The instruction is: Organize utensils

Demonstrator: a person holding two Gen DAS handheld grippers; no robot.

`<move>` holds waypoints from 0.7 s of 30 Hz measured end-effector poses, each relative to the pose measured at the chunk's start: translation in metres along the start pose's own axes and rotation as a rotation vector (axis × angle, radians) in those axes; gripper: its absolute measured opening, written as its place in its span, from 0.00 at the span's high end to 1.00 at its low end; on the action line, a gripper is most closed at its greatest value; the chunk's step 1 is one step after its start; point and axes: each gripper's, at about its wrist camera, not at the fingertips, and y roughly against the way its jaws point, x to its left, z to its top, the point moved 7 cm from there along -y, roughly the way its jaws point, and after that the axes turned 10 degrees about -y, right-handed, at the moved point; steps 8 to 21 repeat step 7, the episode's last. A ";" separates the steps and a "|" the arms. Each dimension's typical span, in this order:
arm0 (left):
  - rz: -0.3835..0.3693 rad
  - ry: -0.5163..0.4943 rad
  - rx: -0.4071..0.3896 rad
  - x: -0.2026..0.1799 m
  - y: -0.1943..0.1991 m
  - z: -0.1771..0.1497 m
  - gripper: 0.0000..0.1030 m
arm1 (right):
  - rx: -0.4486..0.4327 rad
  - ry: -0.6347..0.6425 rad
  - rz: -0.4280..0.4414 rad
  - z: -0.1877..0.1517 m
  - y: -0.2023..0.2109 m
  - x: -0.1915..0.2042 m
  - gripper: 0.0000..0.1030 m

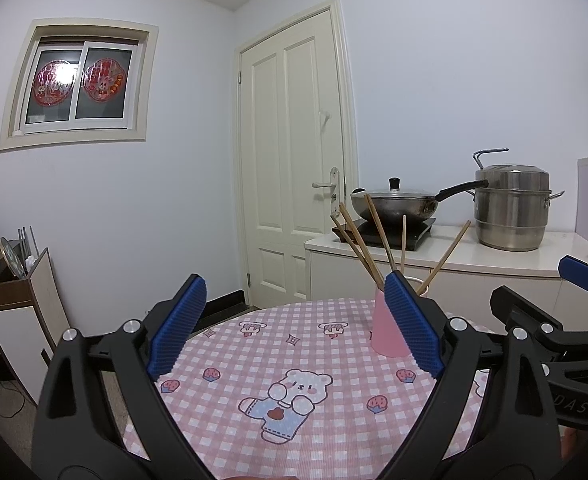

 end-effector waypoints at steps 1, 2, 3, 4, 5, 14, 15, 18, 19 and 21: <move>0.000 0.001 0.000 0.000 0.000 -0.001 0.13 | 0.001 -0.001 0.001 0.000 0.000 0.000 0.08; -0.001 0.002 0.000 0.000 0.000 -0.001 0.13 | 0.002 -0.004 0.002 0.000 0.000 -0.001 0.08; -0.001 0.002 0.000 0.000 0.000 -0.001 0.13 | 0.004 -0.006 0.004 -0.001 0.000 -0.001 0.08; -0.002 0.002 0.000 0.000 0.000 -0.001 0.13 | 0.006 -0.008 0.005 -0.001 -0.001 -0.001 0.08; -0.002 0.003 0.001 0.000 0.000 -0.001 0.13 | 0.007 -0.010 0.006 -0.001 -0.001 -0.002 0.08; -0.001 0.002 0.001 0.000 -0.001 -0.001 0.13 | 0.009 -0.010 0.006 -0.001 -0.002 -0.003 0.08; -0.001 0.002 0.001 0.000 -0.001 -0.001 0.13 | 0.009 -0.010 0.006 -0.001 -0.002 -0.003 0.08; -0.001 0.002 0.001 0.000 -0.001 -0.001 0.13 | 0.009 -0.010 0.006 -0.001 -0.002 -0.003 0.08; -0.001 0.002 0.001 0.000 -0.001 -0.001 0.13 | 0.009 -0.010 0.006 -0.001 -0.002 -0.003 0.08; -0.001 0.002 0.001 0.000 -0.001 -0.001 0.13 | 0.009 -0.010 0.006 -0.001 -0.002 -0.003 0.08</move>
